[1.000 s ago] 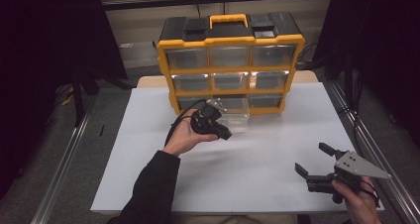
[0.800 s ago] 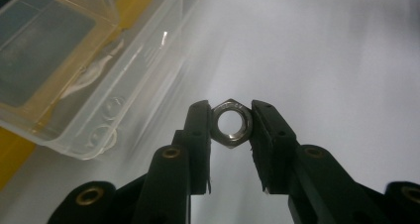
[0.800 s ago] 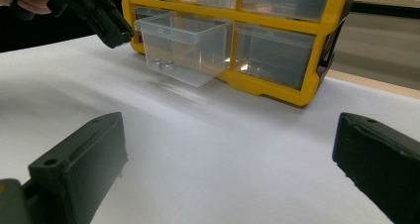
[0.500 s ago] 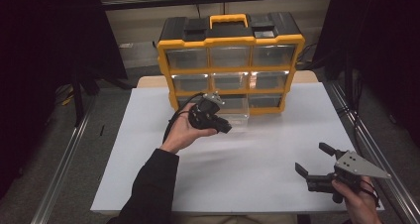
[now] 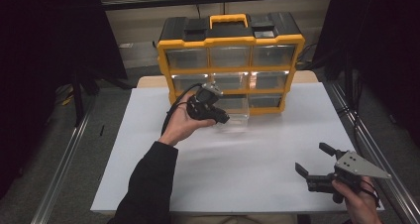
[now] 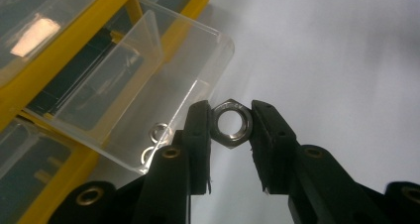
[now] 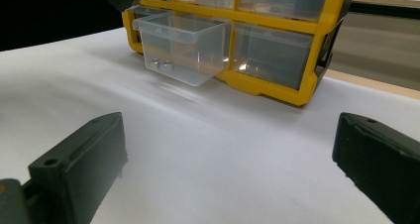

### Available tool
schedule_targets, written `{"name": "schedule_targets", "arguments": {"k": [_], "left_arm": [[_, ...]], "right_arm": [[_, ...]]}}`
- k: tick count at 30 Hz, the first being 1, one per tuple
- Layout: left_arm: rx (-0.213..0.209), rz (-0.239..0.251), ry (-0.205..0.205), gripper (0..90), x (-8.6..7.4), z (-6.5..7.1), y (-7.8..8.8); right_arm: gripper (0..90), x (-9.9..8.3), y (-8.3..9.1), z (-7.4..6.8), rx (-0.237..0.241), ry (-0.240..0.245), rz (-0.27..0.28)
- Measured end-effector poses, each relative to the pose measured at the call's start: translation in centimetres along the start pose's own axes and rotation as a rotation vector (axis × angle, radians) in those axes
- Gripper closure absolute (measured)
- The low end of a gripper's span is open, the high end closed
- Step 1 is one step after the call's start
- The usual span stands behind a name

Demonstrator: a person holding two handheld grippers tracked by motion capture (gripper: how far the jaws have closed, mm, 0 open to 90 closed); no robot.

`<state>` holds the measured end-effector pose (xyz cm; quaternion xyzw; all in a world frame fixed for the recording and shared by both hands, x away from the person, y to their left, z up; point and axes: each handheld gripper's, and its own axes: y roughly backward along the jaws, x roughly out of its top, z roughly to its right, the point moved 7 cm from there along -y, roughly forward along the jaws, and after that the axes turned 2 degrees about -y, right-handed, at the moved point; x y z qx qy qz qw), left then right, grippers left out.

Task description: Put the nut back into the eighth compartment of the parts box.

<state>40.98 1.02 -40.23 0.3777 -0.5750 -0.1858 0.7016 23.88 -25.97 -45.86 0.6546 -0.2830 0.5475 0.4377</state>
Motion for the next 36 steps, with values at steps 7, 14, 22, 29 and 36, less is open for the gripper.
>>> {"name": "schedule_targets", "arguments": {"k": [7, 14, 22, 29, 36], "left_arm": [[0.026, -0.008, -0.001, 70.4, 0.4, -0.7, 0.3], [0.051, -0.011, 0.021, 70.4, 1.0, -1.3, 0.1], [0.057, -0.047, 0.021, 70.4, 1.4, -2.3, 0.0], [0.059, -0.100, 0.013, 70.4, 1.4, -3.0, -0.6], [0.052, -0.121, 0.027, 70.4, 1.3, -3.5, -1.4]], "right_arm": [[0.1, 0.0, 0.0, 0.0, 0.001, 0.001, -0.001], [0.1, 0.0, 0.0, 0.0, 0.003, -0.001, -0.001], [0.0, 0.0, 0.0, 0.0, 0.006, -0.003, -0.001], [0.0, 0.0, 0.0, 0.0, 0.002, 0.001, 0.004], [0.0, 0.1, 0.0, -0.1, 0.013, -0.010, 0.011]]}}
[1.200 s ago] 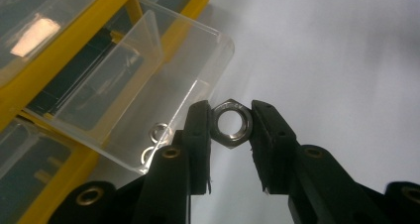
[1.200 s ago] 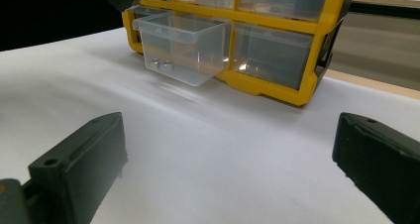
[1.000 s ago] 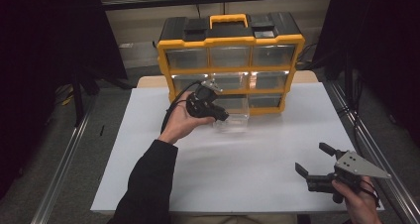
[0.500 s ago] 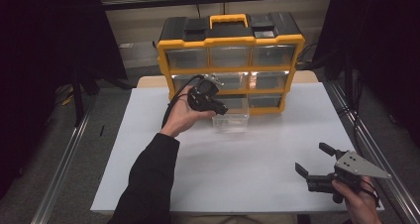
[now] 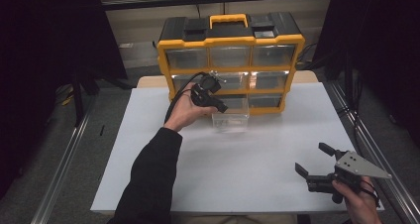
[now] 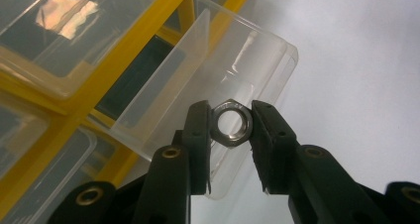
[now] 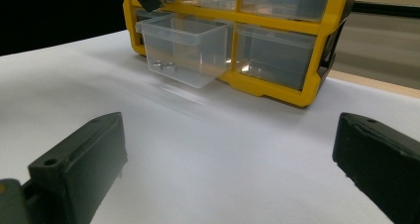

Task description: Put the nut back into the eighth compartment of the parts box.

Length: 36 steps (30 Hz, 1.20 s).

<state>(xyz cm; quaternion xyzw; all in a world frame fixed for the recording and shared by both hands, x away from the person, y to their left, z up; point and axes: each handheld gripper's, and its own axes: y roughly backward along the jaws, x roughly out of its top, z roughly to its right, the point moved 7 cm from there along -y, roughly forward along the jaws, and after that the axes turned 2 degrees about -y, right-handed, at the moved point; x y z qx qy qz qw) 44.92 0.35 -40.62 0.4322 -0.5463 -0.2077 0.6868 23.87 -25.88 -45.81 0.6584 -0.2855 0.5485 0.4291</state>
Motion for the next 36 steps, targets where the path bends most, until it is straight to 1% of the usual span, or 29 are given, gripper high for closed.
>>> {"name": "schedule_targets", "arguments": {"k": [1, 2, 5, 7, 8, 9, 10, 13, 15, 16, 17, 18, 20, 21, 22, 24, 25, 26, 27, 29, 30, 31, 32, 33, 35, 36], "left_arm": [[0.000, -0.003, 0.008, 70.4, 0.0, 0.0, -0.2], [0.007, -0.009, 0.009, 70.4, 0.0, -0.2, -0.3], [0.010, -0.024, -0.001, 70.4, 0.0, -0.4, -0.4], [0.011, -0.028, 0.010, 70.4, 0.0, -0.5, -0.6], [0.020, -0.035, 0.009, 70.4, 0.0, -0.7, -0.7], [0.019, -0.036, 0.025, 70.4, 0.0, -0.7, -0.8], [0.017, -0.041, 0.019, 70.4, 0.0, -0.9, -0.9], [0.026, -0.060, 0.030, 70.4, -0.1, -1.0, -1.3], [0.032, -0.062, 0.019, 70.4, 0.1, -0.8, -1.6], [0.028, -0.070, 0.014, 70.4, 0.2, -0.8, -1.6], [0.033, -0.068, 0.019, 70.4, 0.3, -0.7, -1.9], [0.033, -0.072, 0.015, 70.4, 0.3, -0.7, -2.0], [0.037, -0.082, 0.012, 70.4, 0.5, -0.7, -2.4], [0.037, -0.089, 0.019, 70.4, 0.6, -0.7, -2.5], [0.040, -0.095, 0.017, 70.4, 0.6, -0.7, -2.6], [0.037, -0.109, 0.015, 70.4, 0.7, -0.8, -2.8], [0.044, -0.114, 0.007, 70.4, 0.7, -0.9, -2.9], [0.040, -0.119, 0.005, 70.4, 0.7, -0.9, -3.0], [0.035, -0.123, 0.006, 70.4, 0.7, -0.9, -3.1], [0.037, -0.130, 0.007, 70.4, 0.6, -1.0, -3.2], [0.039, -0.137, 0.008, 70.3, 0.5, -1.1, -3.3], [0.046, -0.151, -0.001, 70.3, 0.3, -1.2, -3.5], [0.047, -0.151, 0.007, 70.3, 0.2, -1.1, -3.6], [0.047, -0.149, 0.000, 70.3, 0.2, -1.3, -3.6], [0.048, -0.147, 0.002, 70.3, 0.1, -1.4, -3.8], [0.046, -0.147, 0.009, 70.3, 0.1, -1.3, -3.9]], "right_arm": [[0.0, 0.0, 0.0, 0.0, -0.003, -0.003, 0.003], [0.0, 0.0, 0.0, 0.0, -0.005, -0.005, 0.003], [0.1, 0.0, 0.0, 0.0, -0.002, -0.009, 0.003], [0.0, 0.0, 0.0, 0.0, -0.003, -0.008, 0.005], [0.0, 0.0, 0.0, 0.0, -0.003, -0.008, 0.005], [0.0, 0.0, 0.0, 0.0, -0.003, -0.007, 0.006], [0.0, 0.0, 0.0, 0.0, -0.001, -0.007, 0.005], [0.0, 0.0, 0.0, -0.1, 0.001, -0.004, 0.004], [0.0, 0.0, 0.0, 0.0, 0.002, -0.005, 0.002], [0.0, 0.0, 0.0, -0.1, 0.003, -0.006, 0.002], [0.0, 0.0, 0.0, -0.1, 0.002, -0.004, 0.003], [0.1, 0.0, 0.0, -0.1, 0.002, -0.002, 0.002], [0.1, 0.0, 0.0, -0.1, 0.001, -0.005, 0.005], [0.0, 0.0, 0.0, -0.1, 0.002, -0.003, 0.005], [0.0, 0.0, 0.0, -0.1, 0.002, -0.002, 0.005], [0.0, 0.0, 0.0, -0.1, 0.003, 0.002, 0.002], [0.0, 0.0, 0.0, -0.1, 0.004, 0.001, 0.002], [0.0, 0.0, 0.0, -0.1, 0.004, 0.001, 0.002], [0.0, 0.0, 0.0, -0.1, 0.003, 0.000, 0.001], [0.0, 0.0, 0.0, -0.1, 0.002, -0.002, 0.001], [0.1, 0.0, 0.0, 0.0, 0.000, -0.002, 0.001], [0.0, 0.0, 0.0, -0.1, 0.004, 0.001, 0.001], [0.0, 0.0, 0.0, -0.1, 0.002, 0.001, -0.001], [0.0, 0.0, 0.0, -0.1, 0.002, 0.001, 0.000], [0.0, 0.0, 0.0, -0.1, 0.000, -0.003, 0.003], [0.0, 0.0, 0.0, -0.1, 0.000, -0.002, 0.001]]}}
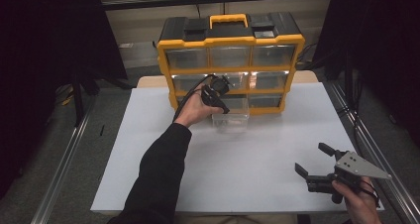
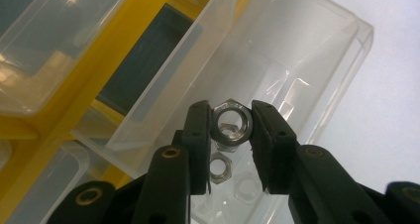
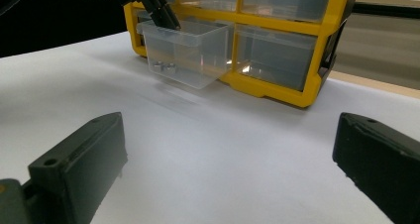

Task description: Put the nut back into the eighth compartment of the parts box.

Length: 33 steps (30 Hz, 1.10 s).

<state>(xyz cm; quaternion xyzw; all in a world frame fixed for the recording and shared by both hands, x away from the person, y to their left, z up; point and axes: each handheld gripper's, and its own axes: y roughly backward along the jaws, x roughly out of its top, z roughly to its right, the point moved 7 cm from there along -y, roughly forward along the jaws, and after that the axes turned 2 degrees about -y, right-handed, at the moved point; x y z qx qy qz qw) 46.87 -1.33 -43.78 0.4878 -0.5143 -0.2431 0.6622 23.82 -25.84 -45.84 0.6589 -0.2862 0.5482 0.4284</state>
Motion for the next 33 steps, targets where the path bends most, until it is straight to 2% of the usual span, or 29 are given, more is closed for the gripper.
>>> {"name": "schedule_targets", "arguments": {"k": [5, 7, 9, 10, 15, 17, 18, 20, 22, 27, 31, 32, 33], "left_arm": [[-0.017, -0.013, 0.019, 70.3, -0.2, -0.1, -0.5], [-0.012, -0.026, -0.003, 70.3, -0.3, -0.4, -0.6], [-0.010, -0.024, -0.005, 70.2, -0.4, -0.5, -0.9], [-0.013, -0.021, 0.014, 70.2, -0.4, -0.4, -0.9], [-0.009, -0.022, 0.002, 70.3, -0.6, -1.0, -1.1], [-0.017, -0.021, 0.025, 70.2, -0.8, -1.0, -1.4], [-0.018, -0.027, 0.016, 70.2, -0.8, -1.1, -1.4], [-0.027, -0.019, 0.028, 70.2, -0.8, -1.0, -1.4], [-0.017, -0.027, 0.006, 70.1, -0.8, -1.1, -1.6], [-0.027, -0.014, 0.030, 69.9, -0.7, -1.1, -1.8], [-0.022, -0.025, 0.015, 69.2, -0.7, -1.2, -1.7], [-0.024, -0.019, 0.022, 68.8, -0.7, -1.1, -1.7], [-0.021, -0.027, 0.011, 68.9, -0.7, -1.1, -1.7]], "right_arm": [[0.0, 0.0, 0.0, 0.0, 0.000, 0.000, 0.001], [0.0, 0.0, 0.0, 0.0, 0.003, 0.001, -0.002], [0.0, 0.0, 0.0, 0.0, 0.000, -0.002, 0.000], [0.0, 0.0, 0.0, 0.0, 0.000, -0.003, -0.001], [0.0, 0.0, 0.0, 0.0, 0.000, -0.003, -0.001], [0.0, 0.0, 0.0, 0.0, -0.002, -0.002, 0.002], [0.0, 0.0, 0.0, 0.0, -0.001, 0.000, 0.000], [0.1, 0.0, 0.1, 0.0, -0.002, -0.003, 0.002], [0.1, 0.0, 0.1, 0.0, -0.002, -0.003, 0.002], [0.1, 0.0, 0.1, 0.0, -0.002, 0.006, 0.002], [0.1, 0.0, 0.1, 0.0, -0.003, 0.000, 0.002], [0.1, 0.0, 0.1, 0.0, -0.002, 0.001, 0.002], [0.1, 0.0, 0.1, 0.0, -0.002, 0.001, 0.002]]}}
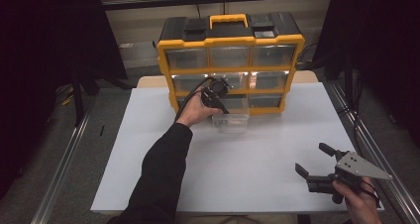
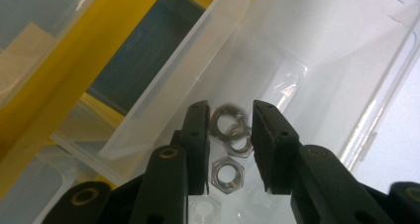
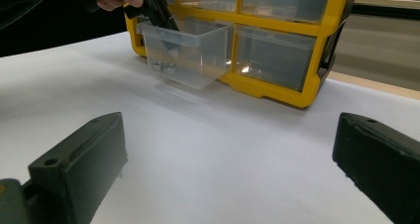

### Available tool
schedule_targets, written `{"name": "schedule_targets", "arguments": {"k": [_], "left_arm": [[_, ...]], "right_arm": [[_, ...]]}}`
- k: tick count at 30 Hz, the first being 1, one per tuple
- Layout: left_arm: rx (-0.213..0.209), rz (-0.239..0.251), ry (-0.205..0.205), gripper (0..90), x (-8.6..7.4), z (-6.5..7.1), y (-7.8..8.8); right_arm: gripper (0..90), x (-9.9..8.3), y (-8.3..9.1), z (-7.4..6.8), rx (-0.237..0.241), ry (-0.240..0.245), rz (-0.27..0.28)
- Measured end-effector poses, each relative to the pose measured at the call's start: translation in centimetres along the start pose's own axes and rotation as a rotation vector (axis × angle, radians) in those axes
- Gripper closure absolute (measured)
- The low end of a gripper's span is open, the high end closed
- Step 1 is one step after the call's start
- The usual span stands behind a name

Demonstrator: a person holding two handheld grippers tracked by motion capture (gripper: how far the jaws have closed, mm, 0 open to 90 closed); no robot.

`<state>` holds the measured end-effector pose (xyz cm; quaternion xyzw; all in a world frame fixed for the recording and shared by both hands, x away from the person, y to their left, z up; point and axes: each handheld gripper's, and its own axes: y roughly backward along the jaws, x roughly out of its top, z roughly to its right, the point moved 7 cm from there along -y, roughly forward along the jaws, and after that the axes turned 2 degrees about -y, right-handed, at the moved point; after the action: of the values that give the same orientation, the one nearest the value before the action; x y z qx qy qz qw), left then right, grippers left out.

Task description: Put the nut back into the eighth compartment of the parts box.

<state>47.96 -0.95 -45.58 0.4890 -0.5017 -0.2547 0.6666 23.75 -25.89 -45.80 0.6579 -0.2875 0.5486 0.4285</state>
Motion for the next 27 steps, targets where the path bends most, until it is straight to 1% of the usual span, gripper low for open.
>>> {"name": "schedule_targets", "arguments": {"k": [2, 3, 4, 5, 6, 7, 9, 10, 12, 14, 16, 17, 20, 21, 23, 24, 25, 27], "left_arm": [[0.003, 0.004, 0.000, 68.7, 0.0, 0.0, 0.1], [0.002, 0.002, 0.006, 68.7, 0.0, 0.1, 0.1], [0.001, 0.005, 0.005, 68.5, 0.0, 0.1, 0.1], [-0.003, 0.015, 0.013, 68.1, 0.0, 0.2, 0.1], [-0.001, 0.011, 0.005, 67.9, 0.0, 0.1, 0.2], [0.004, 0.019, 0.001, 67.3, 0.0, 0.1, 0.3], [0.002, 0.011, -0.006, 66.1, -0.1, 0.0, 0.5], [0.000, 0.032, -0.008, 65.5, 0.0, 0.1, 0.6], [-0.017, 0.055, 0.005, 65.5, 0.2, 0.4, 0.9], [-0.011, 0.053, -0.003, 65.4, 0.2, 0.5, 1.0], [-0.019, 0.078, 0.019, 63.9, 0.3, 0.6, 1.0], [-0.017, 0.078, 0.019, 62.5, 0.3, 0.5, 1.1], [-0.018, 0.115, 0.038, 60.7, 0.1, 0.5, 1.3], [-0.009, 0.117, 0.039, 59.2, -0.1, 0.4, 1.5], [0.009, 0.138, 0.051, 53.8, -0.2, 0.2, 1.6], [-0.002, 0.144, 0.051, 52.7, -0.3, 0.1, 1.9], [-0.010, 0.161, 0.062, 52.0, -0.4, 0.1, 2.1], [-0.014, 0.184, 0.064, 49.0, -0.4, 0.1, 2.4]], "right_arm": [[0.1, 0.0, 0.0, 0.0, 0.001, 0.005, -0.002], [0.1, 0.0, 0.0, 0.0, -0.001, 0.006, 0.000], [0.1, 0.0, 0.0, 0.0, 0.001, 0.007, -0.001], [0.1, 0.0, 0.0, 0.0, 0.002, 0.006, -0.002], [0.1, 0.0, 0.0, 0.0, 0.002, 0.007, -0.002], [0.1, 0.0, 0.0, 0.0, 0.001, 0.007, -0.002], [0.1, 0.0, 0.0, 0.0, 0.001, 0.006, -0.003], [0.1, 0.0, 0.0, 0.0, 0.001, 0.006, -0.002], [0.1, 0.0, 0.0, 0.0, -0.001, 0.003, 0.000], [0.1, 0.0, 0.0, 0.0, 0.002, 0.007, -0.002], [0.1, 0.0, 0.0, 0.0, -0.001, 0.007, -0.002], [0.1, 0.0, 0.0, 0.0, -0.001, 0.008, -0.002], [0.1, 0.0, 0.1, 0.0, -0.001, 0.005, -0.001], [0.1, 0.0, 0.1, 0.0, -0.002, 0.006, 0.000], [0.1, 0.0, 0.0, 0.0, 0.000, 0.007, -0.002], [0.1, 0.0, 0.0, 0.0, 0.000, 0.006, -0.001], [0.1, 0.0, 0.0, 0.0, -0.002, 0.009, 0.000], [0.1, 0.0, 0.0, 0.0, -0.003, 0.009, -0.001]]}}
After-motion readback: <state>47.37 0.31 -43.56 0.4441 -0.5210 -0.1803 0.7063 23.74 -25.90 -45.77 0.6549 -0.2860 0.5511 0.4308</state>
